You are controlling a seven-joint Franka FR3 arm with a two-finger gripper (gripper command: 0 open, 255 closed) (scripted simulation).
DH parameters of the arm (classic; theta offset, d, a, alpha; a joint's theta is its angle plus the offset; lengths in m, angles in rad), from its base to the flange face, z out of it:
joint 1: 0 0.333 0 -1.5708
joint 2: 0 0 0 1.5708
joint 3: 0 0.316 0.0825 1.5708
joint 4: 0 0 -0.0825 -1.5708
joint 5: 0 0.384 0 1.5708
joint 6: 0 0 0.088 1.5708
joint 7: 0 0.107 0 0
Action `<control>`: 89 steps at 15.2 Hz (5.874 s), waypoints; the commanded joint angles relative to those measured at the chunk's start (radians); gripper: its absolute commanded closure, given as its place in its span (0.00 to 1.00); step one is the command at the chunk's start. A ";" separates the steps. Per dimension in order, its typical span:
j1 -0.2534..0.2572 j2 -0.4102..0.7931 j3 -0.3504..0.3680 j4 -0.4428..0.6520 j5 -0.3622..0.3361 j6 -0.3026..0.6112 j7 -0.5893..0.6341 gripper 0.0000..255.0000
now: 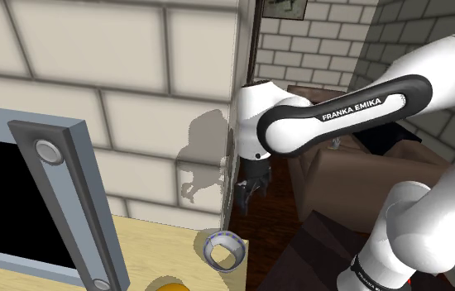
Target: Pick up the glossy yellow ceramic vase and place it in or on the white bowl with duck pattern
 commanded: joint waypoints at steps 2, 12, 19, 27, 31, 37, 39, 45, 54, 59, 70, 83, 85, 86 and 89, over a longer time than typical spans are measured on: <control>0.011 0.107 0.048 0.021 0.005 0.090 0.056 0.00; 0.048 0.506 0.142 0.179 -0.108 0.325 0.261 0.00; 0.135 0.794 0.120 0.366 -0.241 0.409 0.407 0.00; 0.266 1.106 0.061 0.661 -0.330 0.423 0.506 0.00; 0.278 1.143 0.050 0.672 -0.340 0.449 0.513 0.00; 0.292 1.188 0.037 0.677 -0.352 0.489 0.521 0.00; 0.292 1.188 0.037 0.677 -0.352 0.489 0.521 0.00; 0.292 1.188 0.037 0.677 -0.352 0.489 0.521 1.00; 0.289 1.176 0.040 0.673 -0.349 0.482 0.520 1.00; 0.276 1.121 0.057 0.655 -0.335 0.444 0.517 1.00; 0.250 1.006 0.091 0.636 -0.299 0.351 0.506 1.00; 0.093 0.784 0.109 0.427 -0.223 0.335 0.346 1.00; 0.054 0.741 0.104 0.379 -0.207 0.340 0.296 1.00; 0.035 0.720 0.101 0.356 -0.199 0.342 0.271 1.00; -0.018 0.661 0.088 0.296 -0.177 0.342 0.193 1.00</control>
